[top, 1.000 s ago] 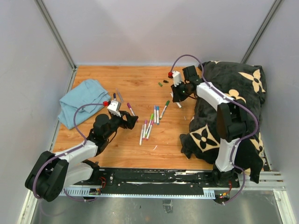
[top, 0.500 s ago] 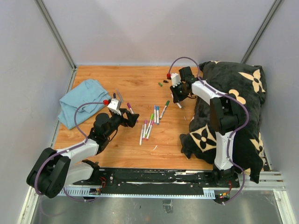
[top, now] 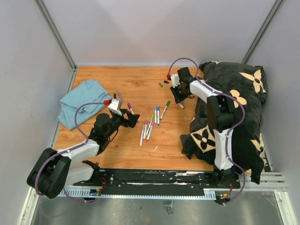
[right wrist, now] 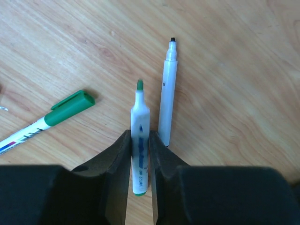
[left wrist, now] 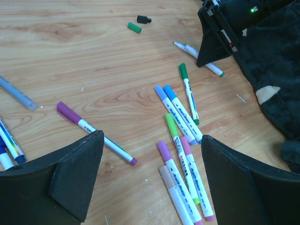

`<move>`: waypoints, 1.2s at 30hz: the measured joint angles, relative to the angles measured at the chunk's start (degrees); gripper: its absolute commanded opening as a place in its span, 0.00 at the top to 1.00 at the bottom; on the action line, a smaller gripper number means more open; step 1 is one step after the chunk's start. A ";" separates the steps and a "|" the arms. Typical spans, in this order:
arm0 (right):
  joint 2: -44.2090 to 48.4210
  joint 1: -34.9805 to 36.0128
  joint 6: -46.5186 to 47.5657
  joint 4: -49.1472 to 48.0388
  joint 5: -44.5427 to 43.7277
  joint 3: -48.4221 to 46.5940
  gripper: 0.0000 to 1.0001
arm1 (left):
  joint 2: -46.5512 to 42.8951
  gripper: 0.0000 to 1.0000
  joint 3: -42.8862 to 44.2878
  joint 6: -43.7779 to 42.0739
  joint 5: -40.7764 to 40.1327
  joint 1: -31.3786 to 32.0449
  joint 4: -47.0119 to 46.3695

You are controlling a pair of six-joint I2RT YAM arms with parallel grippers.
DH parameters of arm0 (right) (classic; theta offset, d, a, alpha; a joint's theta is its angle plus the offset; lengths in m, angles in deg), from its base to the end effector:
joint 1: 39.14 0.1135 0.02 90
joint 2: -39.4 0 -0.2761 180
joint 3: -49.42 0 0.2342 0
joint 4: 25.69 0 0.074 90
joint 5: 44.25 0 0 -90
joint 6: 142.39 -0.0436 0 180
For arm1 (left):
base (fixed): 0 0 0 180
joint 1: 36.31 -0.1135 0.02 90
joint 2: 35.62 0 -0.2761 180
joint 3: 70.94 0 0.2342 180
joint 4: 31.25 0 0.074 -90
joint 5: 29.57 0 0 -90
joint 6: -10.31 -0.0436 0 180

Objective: Open the pen caps
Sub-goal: Place the pen at the center of the board.

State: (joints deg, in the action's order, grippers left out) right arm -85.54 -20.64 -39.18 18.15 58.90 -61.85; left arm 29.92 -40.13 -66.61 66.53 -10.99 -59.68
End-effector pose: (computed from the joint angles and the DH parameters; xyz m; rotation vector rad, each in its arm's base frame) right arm 0.4409 0.1580 0.1863 -0.7842 2.4458 0.3301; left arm 0.1922 -0.0961 0.2185 0.2639 1.6946 -0.5908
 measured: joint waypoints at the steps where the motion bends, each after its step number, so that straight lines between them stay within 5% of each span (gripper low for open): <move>1: -0.13 0.00 0.02 0.04 -0.39 -0.24 0.77 | 0.00 0.12 0.04 0.00 0.00 0.00 -0.02; 21: 4.09 0.00 2.10 1.49 0.24 0.81 0.58 | 0.00 0.12 0.11 0.00 0.02 0.00 -0.02; 36: 12.41 0.13 6.01 1.97 17.51 7.21 0.56 | 0.00 0.12 0.11 0.00 0.02 0.00 -0.02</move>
State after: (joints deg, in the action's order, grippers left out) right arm -73.13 -20.50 -33.17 20.12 76.41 -54.63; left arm 29.92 -40.02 -66.61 66.56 -10.99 -59.70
